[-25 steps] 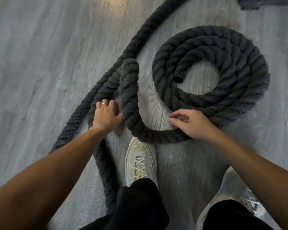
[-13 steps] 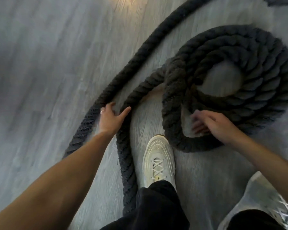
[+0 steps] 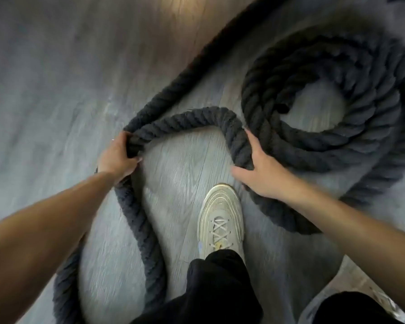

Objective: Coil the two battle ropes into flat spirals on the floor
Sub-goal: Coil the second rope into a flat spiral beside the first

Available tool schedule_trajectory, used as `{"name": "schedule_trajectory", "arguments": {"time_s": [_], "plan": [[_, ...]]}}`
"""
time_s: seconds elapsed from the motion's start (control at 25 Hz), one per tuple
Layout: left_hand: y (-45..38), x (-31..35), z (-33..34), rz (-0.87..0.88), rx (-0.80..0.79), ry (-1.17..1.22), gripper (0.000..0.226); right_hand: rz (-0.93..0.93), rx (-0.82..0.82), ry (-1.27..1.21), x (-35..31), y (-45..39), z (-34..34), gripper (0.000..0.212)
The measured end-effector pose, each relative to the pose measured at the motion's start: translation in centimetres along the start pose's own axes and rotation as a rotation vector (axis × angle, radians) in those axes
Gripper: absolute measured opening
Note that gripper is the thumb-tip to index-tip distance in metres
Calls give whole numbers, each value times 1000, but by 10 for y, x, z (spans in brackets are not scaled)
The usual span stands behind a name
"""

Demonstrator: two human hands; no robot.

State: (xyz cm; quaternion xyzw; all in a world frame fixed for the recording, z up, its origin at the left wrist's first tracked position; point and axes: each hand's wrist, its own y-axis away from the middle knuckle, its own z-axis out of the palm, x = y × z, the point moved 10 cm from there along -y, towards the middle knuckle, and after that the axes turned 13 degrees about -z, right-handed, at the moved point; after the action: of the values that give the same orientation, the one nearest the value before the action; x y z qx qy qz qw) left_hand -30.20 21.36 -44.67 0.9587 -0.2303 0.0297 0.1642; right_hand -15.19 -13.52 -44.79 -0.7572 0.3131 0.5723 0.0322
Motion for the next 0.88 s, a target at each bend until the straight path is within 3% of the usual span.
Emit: {"name": "schedule_trajectory", "arguments": {"time_s": [0.2,0.24,0.4,0.52,0.68,0.76,0.88], "plan": [[-33,12,-8,-145,28,-199,64,-25,19,531,13,-10,4,86],[-28,41,-9,-70,52,-200,70,-16,42,591,11,-13,1,86],[51,204,23,655,-56,-158,84,27,17,781,11,-22,-2,88],[95,253,64,907,-142,-265,77,74,-1,820,17,-26,-7,90],[100,236,70,972,-115,-236,64,33,-29,793,23,-15,5,87],[110,208,76,915,-97,-235,61,-2,-63,800,31,-2,23,83],[125,175,83,796,-72,-191,59,-148,29,637,36,25,23,74]]}}
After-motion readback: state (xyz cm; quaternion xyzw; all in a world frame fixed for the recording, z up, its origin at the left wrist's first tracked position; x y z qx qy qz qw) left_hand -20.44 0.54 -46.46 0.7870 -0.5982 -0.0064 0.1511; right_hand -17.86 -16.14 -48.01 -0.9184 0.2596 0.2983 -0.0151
